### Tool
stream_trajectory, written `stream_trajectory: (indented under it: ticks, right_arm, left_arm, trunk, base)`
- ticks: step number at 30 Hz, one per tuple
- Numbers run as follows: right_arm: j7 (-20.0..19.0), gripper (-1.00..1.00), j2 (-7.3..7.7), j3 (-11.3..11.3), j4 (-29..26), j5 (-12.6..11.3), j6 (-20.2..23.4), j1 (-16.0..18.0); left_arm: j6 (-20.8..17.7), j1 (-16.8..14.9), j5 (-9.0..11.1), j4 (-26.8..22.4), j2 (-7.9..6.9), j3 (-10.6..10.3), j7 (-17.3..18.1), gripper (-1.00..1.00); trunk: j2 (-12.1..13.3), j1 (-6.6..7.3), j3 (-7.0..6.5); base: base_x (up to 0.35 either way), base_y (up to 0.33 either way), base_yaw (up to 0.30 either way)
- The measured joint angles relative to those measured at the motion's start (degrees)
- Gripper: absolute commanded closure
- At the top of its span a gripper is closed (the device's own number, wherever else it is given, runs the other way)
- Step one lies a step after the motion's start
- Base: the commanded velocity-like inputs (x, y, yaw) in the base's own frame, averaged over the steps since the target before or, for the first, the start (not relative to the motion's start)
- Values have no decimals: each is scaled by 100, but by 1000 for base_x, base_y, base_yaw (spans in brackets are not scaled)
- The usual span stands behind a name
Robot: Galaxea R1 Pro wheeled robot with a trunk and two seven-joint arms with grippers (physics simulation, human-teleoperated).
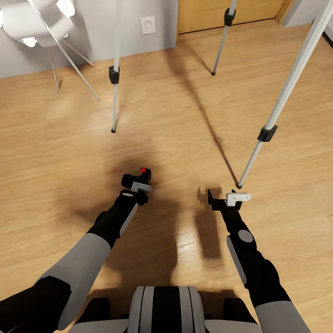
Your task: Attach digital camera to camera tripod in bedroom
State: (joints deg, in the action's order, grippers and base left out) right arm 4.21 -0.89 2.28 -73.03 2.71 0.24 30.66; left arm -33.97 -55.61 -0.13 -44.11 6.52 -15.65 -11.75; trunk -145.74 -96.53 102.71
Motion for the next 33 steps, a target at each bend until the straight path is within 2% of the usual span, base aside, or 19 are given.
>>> stream_trajectory:
  ticks: [33]
  right_arm:
    - [9, -100, -4, -9, 0, 0, 8, 0]
  left_arm:
    - [-1, 0, -4, -28, 16, -35, -11, -100]
  trunk:
    - [0, 0, 0]
  base:
    - [0, 0, 0]
